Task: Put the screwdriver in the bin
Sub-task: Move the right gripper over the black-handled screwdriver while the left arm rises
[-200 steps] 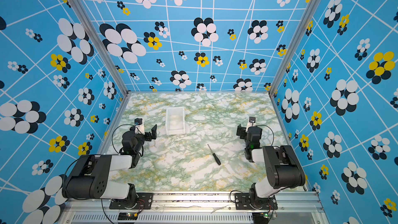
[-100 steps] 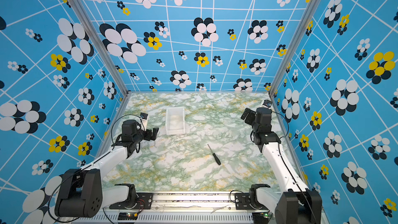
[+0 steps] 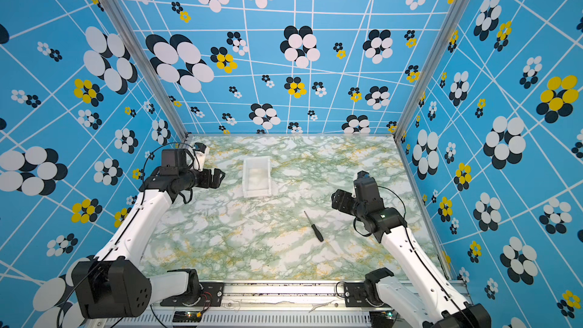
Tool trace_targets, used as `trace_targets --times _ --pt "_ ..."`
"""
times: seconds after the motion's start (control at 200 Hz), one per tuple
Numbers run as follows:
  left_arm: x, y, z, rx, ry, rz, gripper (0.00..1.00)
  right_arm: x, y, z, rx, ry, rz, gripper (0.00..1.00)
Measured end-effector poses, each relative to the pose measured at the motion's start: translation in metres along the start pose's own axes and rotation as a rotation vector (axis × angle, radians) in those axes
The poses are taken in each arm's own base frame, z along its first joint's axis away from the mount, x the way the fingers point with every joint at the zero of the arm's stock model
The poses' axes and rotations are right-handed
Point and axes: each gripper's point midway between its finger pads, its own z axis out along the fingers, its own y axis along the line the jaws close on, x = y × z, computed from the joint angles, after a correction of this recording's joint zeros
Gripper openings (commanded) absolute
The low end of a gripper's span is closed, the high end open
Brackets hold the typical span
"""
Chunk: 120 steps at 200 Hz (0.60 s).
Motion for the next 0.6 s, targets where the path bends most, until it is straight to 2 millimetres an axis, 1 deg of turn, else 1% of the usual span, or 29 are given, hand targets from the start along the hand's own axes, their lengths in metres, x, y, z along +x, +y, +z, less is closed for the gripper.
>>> trace_targets --times 0.085,0.14,0.165,0.225,0.28,0.355,0.385,0.45,0.6 --pt "-0.005 -0.001 -0.003 0.009 0.049 -0.008 0.99 0.022 0.010 -0.001 0.002 0.066 -0.063 0.75" --pt "-0.004 -0.002 -0.003 0.018 0.092 -0.015 0.99 0.036 0.015 -0.001 0.008 0.105 -0.107 0.67" --pt "-0.002 -0.002 -0.003 0.022 0.110 -0.021 0.99 0.042 0.017 0.000 0.009 0.123 -0.119 0.65" --pt "0.002 -0.004 -0.003 0.033 0.152 -0.033 0.99 0.057 0.023 0.003 0.008 0.173 -0.158 0.64" --pt "0.005 -0.006 -0.005 0.042 0.181 -0.040 0.99 0.069 0.027 0.008 0.018 0.223 -0.196 0.58" --pt "0.007 -0.011 -0.010 0.054 0.202 -0.037 0.99 0.086 0.031 0.015 0.034 0.281 -0.244 0.58" --pt "0.006 -0.014 -0.012 0.058 0.205 -0.034 0.99 0.092 0.033 0.018 0.039 0.300 -0.263 0.56" --pt "0.005 -0.020 -0.016 0.070 0.208 -0.017 0.99 0.101 0.035 0.022 0.043 0.330 -0.289 0.54" --pt "0.008 -0.044 -0.022 0.114 0.220 0.054 0.99 0.113 0.035 0.033 0.062 0.365 -0.301 0.54"
